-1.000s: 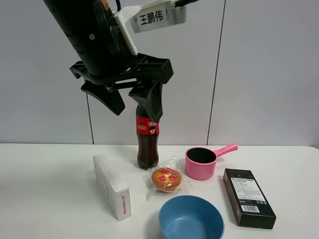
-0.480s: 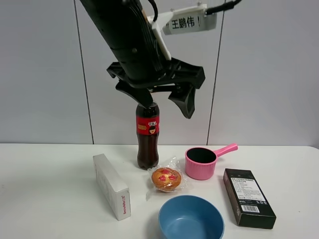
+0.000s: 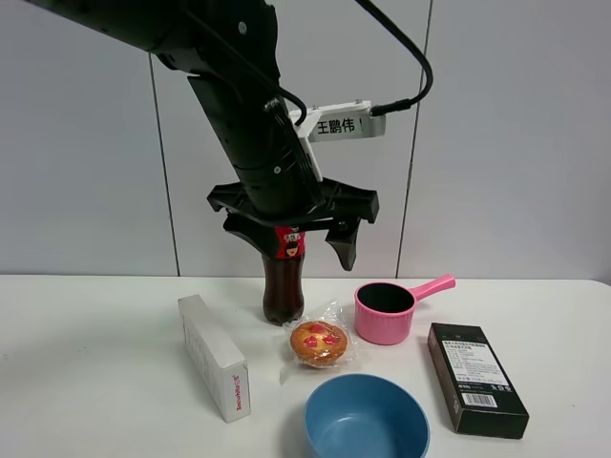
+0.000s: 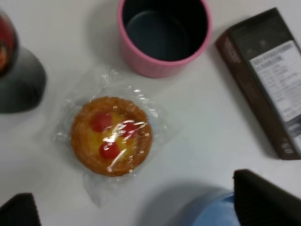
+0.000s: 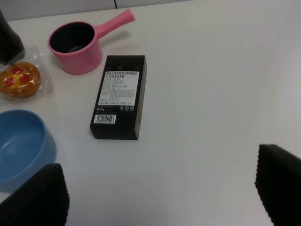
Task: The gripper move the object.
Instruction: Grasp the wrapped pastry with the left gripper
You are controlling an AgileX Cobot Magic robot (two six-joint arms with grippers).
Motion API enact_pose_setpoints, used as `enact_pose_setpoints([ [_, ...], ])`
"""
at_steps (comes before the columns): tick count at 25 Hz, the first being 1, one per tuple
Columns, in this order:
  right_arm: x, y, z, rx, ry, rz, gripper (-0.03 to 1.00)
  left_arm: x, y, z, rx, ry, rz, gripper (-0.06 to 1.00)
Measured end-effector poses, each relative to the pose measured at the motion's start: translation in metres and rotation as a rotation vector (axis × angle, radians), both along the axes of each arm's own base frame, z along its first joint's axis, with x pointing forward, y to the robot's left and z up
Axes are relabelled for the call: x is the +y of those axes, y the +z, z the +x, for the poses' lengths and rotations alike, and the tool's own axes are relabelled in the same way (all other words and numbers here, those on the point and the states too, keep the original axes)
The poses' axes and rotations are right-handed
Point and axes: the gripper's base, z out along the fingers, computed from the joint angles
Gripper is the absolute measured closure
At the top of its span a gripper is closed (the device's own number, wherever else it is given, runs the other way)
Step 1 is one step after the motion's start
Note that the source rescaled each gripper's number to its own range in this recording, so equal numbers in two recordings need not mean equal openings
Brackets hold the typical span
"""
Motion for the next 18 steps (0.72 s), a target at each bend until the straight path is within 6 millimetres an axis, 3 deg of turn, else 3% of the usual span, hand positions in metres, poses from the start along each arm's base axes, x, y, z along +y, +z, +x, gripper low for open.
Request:
enact_pose_setpoints([
  [18,0.000,0.000,0.000,0.000,0.000,0.000,-0.03,-0.010,-0.079,0.025,0.018,-0.017,0.093,-0.06],
])
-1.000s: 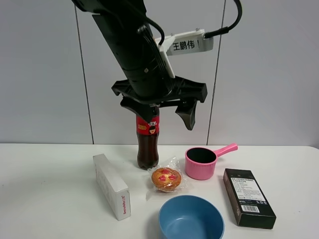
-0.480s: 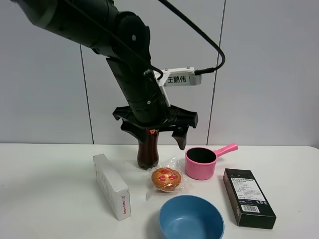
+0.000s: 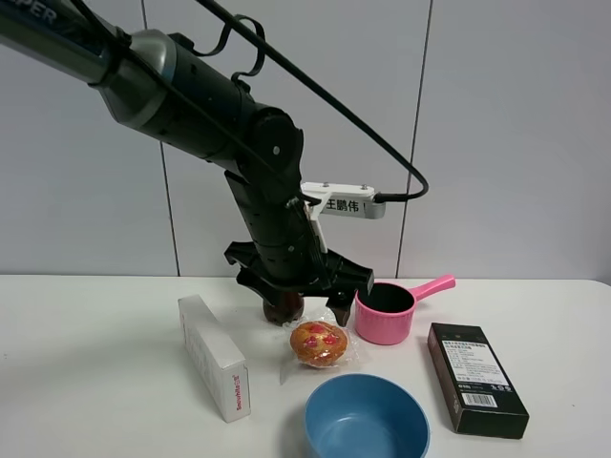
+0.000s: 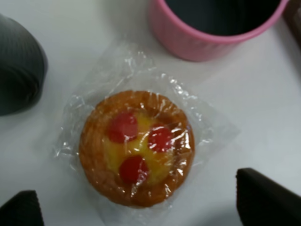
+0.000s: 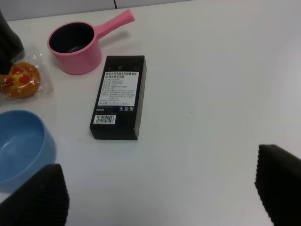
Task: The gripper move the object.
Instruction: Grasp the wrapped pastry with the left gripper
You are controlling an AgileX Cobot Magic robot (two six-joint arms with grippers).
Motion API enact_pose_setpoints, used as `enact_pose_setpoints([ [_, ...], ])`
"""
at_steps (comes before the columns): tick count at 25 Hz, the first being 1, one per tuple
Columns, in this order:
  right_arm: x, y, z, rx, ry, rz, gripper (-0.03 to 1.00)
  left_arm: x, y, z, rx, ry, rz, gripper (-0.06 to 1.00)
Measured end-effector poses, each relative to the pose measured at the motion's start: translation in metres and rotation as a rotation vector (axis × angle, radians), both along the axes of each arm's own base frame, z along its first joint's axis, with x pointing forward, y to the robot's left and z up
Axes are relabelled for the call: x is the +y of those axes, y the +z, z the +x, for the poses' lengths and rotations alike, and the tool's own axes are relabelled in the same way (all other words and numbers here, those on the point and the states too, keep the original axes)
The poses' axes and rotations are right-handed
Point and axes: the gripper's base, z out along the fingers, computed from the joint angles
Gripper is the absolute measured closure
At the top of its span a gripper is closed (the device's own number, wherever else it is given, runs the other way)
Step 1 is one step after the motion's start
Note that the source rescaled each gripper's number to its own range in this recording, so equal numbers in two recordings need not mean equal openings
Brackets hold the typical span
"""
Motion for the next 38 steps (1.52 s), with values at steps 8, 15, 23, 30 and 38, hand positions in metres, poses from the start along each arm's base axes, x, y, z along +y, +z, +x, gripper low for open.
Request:
enact_pose_setpoints([
  [8,0.000,0.000,0.000,0.000,0.000,0.000,-0.03,-0.004,-0.012,0.005,-0.025,-0.014,-0.013,-0.06],
  [15,0.000,0.000,0.000,0.000,0.000,0.000,-0.03,-0.005,-0.027,0.007,-0.026,-0.037,0.011,-0.06],
  [23,0.000,0.000,0.000,-0.001,0.000,0.000,-0.03,-0.004,-0.044,0.011,-0.024,-0.051,0.030,-0.06],
  [30,0.000,0.000,0.000,-0.001,0.000,0.000,-0.03,-0.002,-0.044,0.015,-0.044,-0.051,0.016,-0.06],
  [38,0.000,0.000,0.000,-0.001,0.000,0.000,-0.03,-0.004,-0.048,0.016,-0.058,-0.060,0.009,-0.06],
])
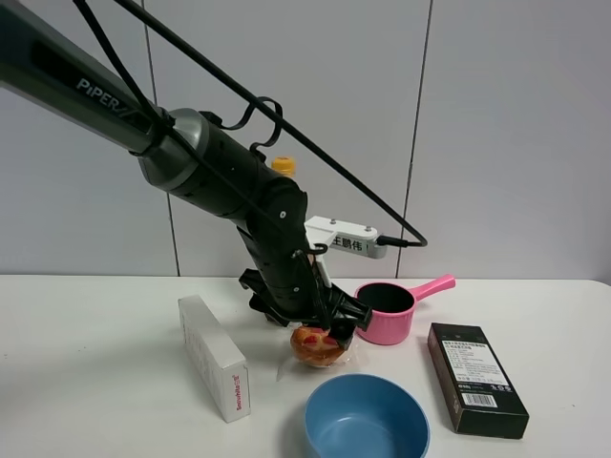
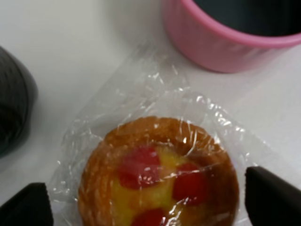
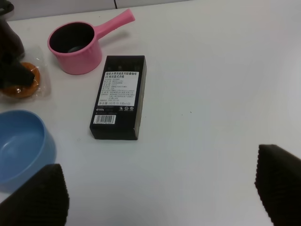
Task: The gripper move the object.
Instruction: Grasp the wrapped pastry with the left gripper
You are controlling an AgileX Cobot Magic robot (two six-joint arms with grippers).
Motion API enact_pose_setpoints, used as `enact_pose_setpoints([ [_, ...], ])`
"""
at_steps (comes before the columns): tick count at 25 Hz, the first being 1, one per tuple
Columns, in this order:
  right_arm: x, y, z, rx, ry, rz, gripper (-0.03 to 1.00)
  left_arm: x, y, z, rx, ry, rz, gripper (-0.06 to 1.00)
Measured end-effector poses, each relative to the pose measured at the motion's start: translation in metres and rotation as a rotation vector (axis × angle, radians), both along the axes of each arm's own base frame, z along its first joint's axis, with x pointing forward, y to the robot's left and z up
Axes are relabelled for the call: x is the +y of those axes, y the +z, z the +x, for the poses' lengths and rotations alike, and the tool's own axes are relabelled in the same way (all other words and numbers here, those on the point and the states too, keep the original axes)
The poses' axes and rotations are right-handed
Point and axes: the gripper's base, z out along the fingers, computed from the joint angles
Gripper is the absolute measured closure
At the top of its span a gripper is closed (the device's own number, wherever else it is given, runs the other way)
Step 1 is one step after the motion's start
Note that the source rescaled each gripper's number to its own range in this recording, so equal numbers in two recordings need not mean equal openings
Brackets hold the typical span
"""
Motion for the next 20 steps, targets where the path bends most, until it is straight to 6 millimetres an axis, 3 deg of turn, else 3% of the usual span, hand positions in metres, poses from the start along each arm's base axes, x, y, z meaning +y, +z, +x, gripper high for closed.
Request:
enact_pose_setpoints([
  [20,0.000,0.000,0.000,0.000,0.000,0.000,-0.03,-0.002,-0.022,0.001,0.007,-0.015,0.010,-0.06],
])
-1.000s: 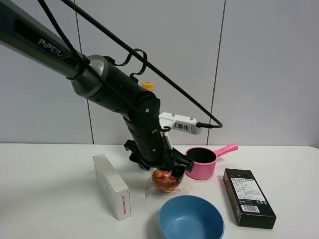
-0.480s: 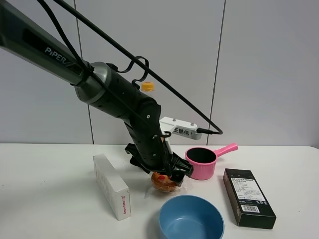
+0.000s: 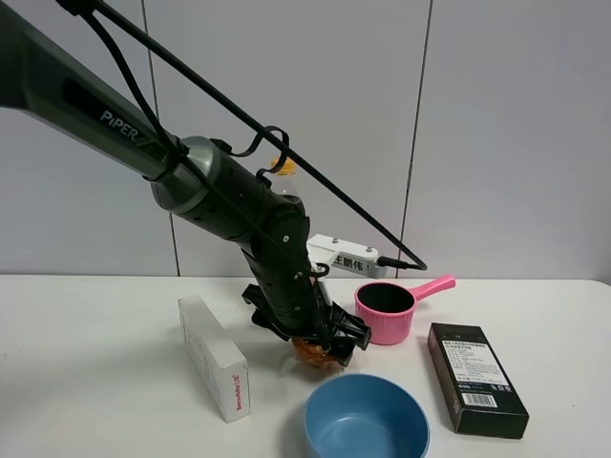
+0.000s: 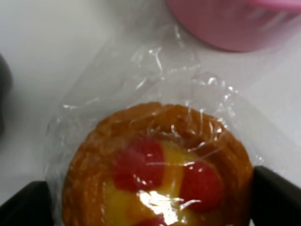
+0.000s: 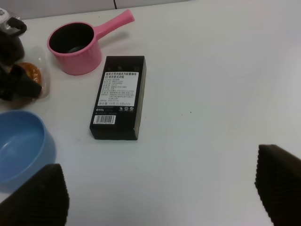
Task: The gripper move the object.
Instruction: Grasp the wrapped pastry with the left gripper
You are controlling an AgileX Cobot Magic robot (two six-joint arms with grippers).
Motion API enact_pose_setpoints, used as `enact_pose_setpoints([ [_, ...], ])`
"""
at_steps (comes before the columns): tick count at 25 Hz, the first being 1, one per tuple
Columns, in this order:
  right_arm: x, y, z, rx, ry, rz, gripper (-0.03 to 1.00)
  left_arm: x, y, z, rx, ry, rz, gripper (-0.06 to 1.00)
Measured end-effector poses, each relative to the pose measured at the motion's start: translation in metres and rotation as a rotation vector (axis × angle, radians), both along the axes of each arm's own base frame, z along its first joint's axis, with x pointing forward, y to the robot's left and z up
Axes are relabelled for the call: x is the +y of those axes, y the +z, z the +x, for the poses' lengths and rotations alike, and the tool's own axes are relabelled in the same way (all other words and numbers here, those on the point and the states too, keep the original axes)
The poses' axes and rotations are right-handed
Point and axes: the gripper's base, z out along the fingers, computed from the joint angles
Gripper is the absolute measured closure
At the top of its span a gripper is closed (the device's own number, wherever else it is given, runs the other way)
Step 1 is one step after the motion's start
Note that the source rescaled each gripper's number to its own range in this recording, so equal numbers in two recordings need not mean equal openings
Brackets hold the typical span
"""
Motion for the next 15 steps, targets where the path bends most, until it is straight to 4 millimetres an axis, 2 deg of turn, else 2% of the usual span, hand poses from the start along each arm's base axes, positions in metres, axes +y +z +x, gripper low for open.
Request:
enact_pose_setpoints([
  [5,0.0000,0.0000,0.0000,0.000,0.000,0.000,-0.03,-0.0002,-0.0023,0.0002,0.000,-0.001,0.000,-0.06],
  [7,0.0000,0.0000,0.0000,0.000,0.000,0.000,-0.03,-0.0002,-0.0034,0.0001,0.002,-0.001,0.001,-0.01],
  [8,0.0000,0.0000,0.0000,0.000,0.000,0.000,-0.03,-0.0003,-0.0033,0.0002,0.001,-0.001,0.000,0.04],
  [11,0.0000,0.0000,0.0000,0.000,0.000,0.000,-0.03,-0.0002,-0.0037,0.0001,0.002,-0.001,0.001,0.28],
  [15,0.0000,0.0000,0.0000,0.000,0.000,0.000,-0.03,-0.0004,-0.0036,0.0003,0.000,-0.001,-0.001,0.54],
])
